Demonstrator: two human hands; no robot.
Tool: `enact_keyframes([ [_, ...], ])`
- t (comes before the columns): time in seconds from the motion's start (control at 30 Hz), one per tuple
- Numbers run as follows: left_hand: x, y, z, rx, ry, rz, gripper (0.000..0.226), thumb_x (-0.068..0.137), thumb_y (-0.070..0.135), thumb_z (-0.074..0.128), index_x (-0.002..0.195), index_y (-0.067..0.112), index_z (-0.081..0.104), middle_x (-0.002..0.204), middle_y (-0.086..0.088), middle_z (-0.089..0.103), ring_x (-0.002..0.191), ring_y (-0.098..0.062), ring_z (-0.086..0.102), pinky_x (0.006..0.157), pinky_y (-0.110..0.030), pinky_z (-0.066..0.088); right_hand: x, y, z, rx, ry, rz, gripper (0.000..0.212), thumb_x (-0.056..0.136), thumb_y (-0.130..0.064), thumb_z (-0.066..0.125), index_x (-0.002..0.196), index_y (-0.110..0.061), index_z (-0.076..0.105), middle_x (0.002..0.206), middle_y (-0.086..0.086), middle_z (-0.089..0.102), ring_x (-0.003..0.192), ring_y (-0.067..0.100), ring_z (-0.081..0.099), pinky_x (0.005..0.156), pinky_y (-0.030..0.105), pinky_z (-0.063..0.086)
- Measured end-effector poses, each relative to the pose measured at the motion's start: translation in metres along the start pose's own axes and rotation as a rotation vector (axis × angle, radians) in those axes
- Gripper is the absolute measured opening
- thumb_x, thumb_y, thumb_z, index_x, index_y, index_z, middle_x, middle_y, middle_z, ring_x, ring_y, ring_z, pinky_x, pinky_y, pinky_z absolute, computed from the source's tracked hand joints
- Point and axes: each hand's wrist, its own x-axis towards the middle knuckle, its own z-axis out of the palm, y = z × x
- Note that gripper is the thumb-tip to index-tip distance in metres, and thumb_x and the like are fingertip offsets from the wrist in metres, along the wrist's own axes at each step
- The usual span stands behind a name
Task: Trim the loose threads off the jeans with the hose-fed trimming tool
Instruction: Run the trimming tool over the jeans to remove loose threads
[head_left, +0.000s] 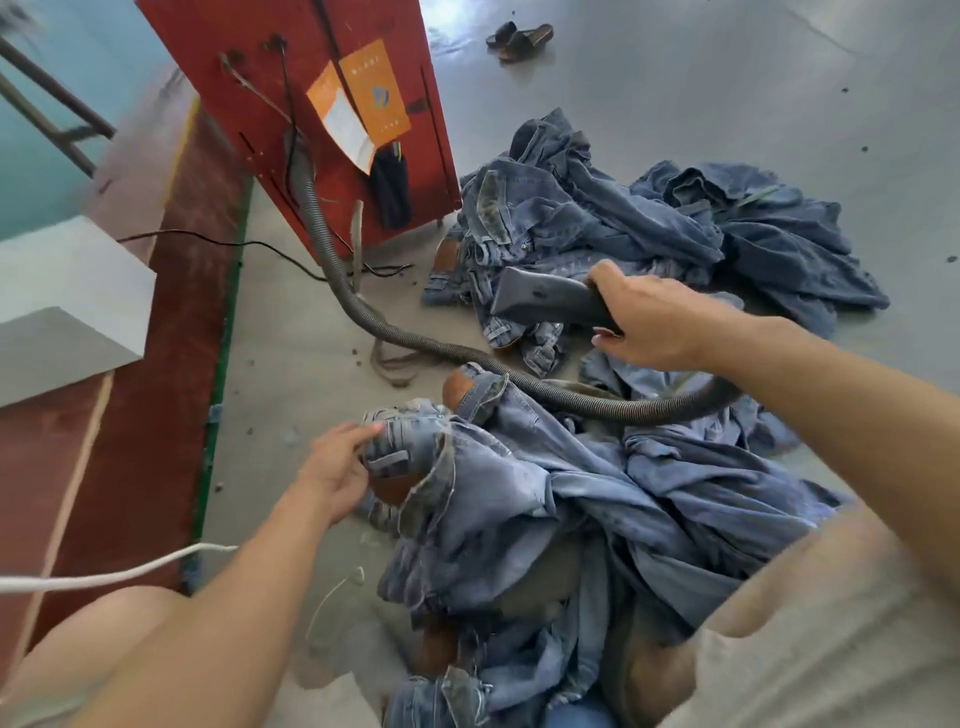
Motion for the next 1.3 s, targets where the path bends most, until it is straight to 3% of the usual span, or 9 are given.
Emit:
enact_keyframes([
  [0.1, -0.006, -0.011, -0.021, 0.595, -0.073, -0.2, 0.033, 0.096, 0.041, 0.069, 0.112, 0.013, 0.071, 0.108, -0.008, 0.077, 0.094, -0.023, 0.071, 0.073, -0.032, 0.053, -0.006, -0.001, 0.027, 0.013, -0.093, 0.037, 0.037, 0.09, -0.035, 0.072, 0.111, -0.023, 0.043, 0.084, 0.0, 0.057, 0.081, 0.03, 0.061, 0.067, 0.04, 0.044],
  [0.2, 0.011, -0.036, -0.039, 1.027, -0.05, -0.155, 0.027, 0.088, 0.037, 0.081, 0.105, 0.017, 0.075, 0.104, -0.003, 0.077, 0.093, -0.017, 0.07, 0.081, -0.029, 0.053, -0.007, 0.0, 0.049, -0.118, -0.161, 0.014, 0.034, 0.091, -0.048, 0.067, 0.114, -0.03, 0.05, 0.091, -0.002, 0.062, 0.083, 0.027, 0.06, 0.067, 0.039, 0.048],
  [0.27, 0.018, -0.036, -0.039, 0.8, 0.028, -0.072, 0.005, 0.093, 0.022, 0.073, 0.096, 0.02, 0.075, 0.105, -0.008, 0.076, 0.089, -0.019, 0.069, 0.079, -0.031, 0.055, -0.006, 0.0, 0.06, -0.209, -0.189, 0.003, 0.035, 0.092, -0.058, 0.062, 0.116, -0.038, 0.045, 0.09, -0.009, 0.055, 0.078, 0.023, 0.053, 0.063, 0.037, 0.044],
  [0.4, 0.02, -0.018, -0.048, 0.418, 0.104, -0.054, 0.03, 0.091, 0.014, 0.058, 0.068, 0.029, 0.071, 0.071, -0.007, 0.07, 0.058, -0.021, 0.064, 0.054, -0.029, 0.051, 0.0, -0.004, 0.068, -0.196, -0.2, 0.033, 0.043, 0.092, -0.063, 0.062, 0.116, -0.034, 0.042, 0.093, -0.008, 0.057, 0.081, 0.024, 0.055, 0.067, 0.04, 0.046],
  [0.57, 0.016, -0.017, -0.064, 0.252, 0.032, -0.059, 0.025, 0.093, 0.004, 0.052, 0.084, 0.02, 0.07, 0.08, -0.01, 0.071, 0.063, -0.023, 0.066, 0.06, -0.031, 0.053, 0.004, -0.007, 0.068, -0.122, -0.202, 0.064, 0.036, 0.093, -0.051, 0.068, 0.104, -0.026, 0.044, 0.092, -0.001, 0.061, 0.081, 0.025, 0.057, 0.071, 0.04, 0.048],
  [0.73, 0.01, -0.023, -0.08, 0.239, -0.058, -0.077, 0.035, 0.08, -0.005, 0.04, 0.09, 0.01, 0.07, 0.079, -0.009, 0.069, 0.072, -0.023, 0.054, 0.063, -0.033, 0.042, -0.004, -0.007, 0.065, -0.2, -0.282, 0.019, 0.034, 0.093, -0.061, 0.064, 0.107, -0.039, 0.042, 0.081, -0.013, 0.054, 0.069, 0.013, 0.053, 0.056, 0.034, 0.04],
  [0.93, 0.004, -0.039, -0.084, 0.267, -0.274, -0.44, 0.065, 0.081, 0.065, 0.074, 0.114, 0.009, 0.079, 0.118, -0.02, 0.074, 0.099, -0.033, 0.076, 0.075, -0.04, 0.063, -0.019, -0.031, 0.072, -0.287, -0.359, -0.115, 0.038, 0.092, -0.072, 0.054, 0.106, -0.043, 0.034, 0.09, -0.017, 0.057, 0.079, 0.013, 0.055, 0.057, 0.032, 0.036],
  [1.03, 0.004, -0.048, -0.078, 0.35, -0.231, -0.382, 0.058, 0.073, 0.043, 0.081, 0.121, 0.011, 0.074, 0.111, -0.016, 0.077, 0.084, -0.027, 0.077, 0.065, -0.033, 0.061, -0.025, -0.041, 0.075, -0.307, -0.346, -0.166, 0.043, 0.09, -0.08, 0.044, 0.105, -0.042, 0.032, 0.085, -0.017, 0.054, 0.077, 0.016, 0.059, 0.059, 0.035, 0.039],
  [1.3, 0.002, -0.031, -0.06, 0.287, -0.241, -0.065, 0.03, 0.098, 0.015, 0.063, 0.128, 0.006, 0.065, 0.125, -0.018, 0.072, 0.109, -0.028, 0.071, 0.093, -0.038, 0.054, -0.024, -0.052, 0.081, -0.379, -0.316, -0.117, 0.049, 0.088, -0.082, 0.04, 0.097, -0.034, 0.032, 0.066, -0.013, 0.041, 0.058, 0.018, 0.044, 0.057, 0.036, 0.038],
])
